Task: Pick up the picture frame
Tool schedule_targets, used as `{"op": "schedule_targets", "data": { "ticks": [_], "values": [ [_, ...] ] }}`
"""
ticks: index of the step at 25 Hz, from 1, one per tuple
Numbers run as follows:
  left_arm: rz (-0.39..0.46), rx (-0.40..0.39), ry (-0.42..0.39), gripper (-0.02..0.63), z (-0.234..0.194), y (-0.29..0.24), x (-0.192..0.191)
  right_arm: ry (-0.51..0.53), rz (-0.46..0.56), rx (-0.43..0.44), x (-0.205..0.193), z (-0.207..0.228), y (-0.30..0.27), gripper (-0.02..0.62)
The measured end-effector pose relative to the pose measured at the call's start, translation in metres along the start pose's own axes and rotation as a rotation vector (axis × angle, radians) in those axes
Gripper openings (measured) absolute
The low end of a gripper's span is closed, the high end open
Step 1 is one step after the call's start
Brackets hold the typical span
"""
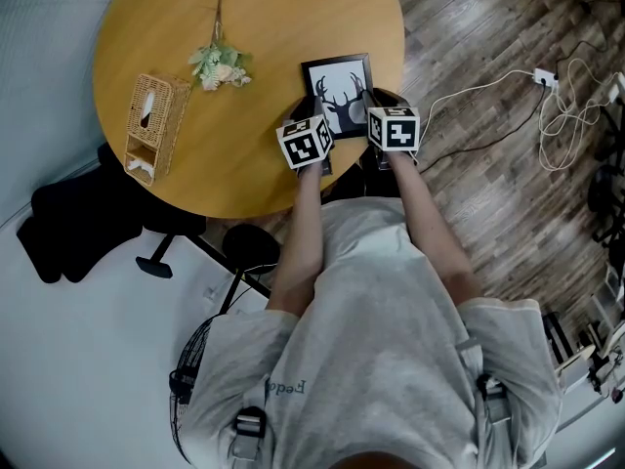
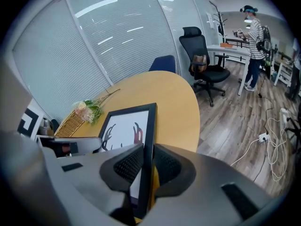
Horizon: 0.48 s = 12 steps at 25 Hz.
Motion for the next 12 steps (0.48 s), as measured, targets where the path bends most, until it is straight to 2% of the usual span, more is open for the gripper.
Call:
{"op": "schedule_targets", "data": {
  "ticks": [12],
  "values": [
    [0.187, -0.016, -0.044, 0.092, 0.007, 0.042, 0.042, 0.071, 0.188, 0.009, 0.041, -0.025, 0.037, 0.075]
  ]
}}
Point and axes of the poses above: the fingertips, and each gripper's own axes: y backward along the fingers, z to its right, x out of its top, the point moved 10 cm from there along y, backward along the fingers, and after that the axes turned 2 degrees about x, right-handed, at the moved point
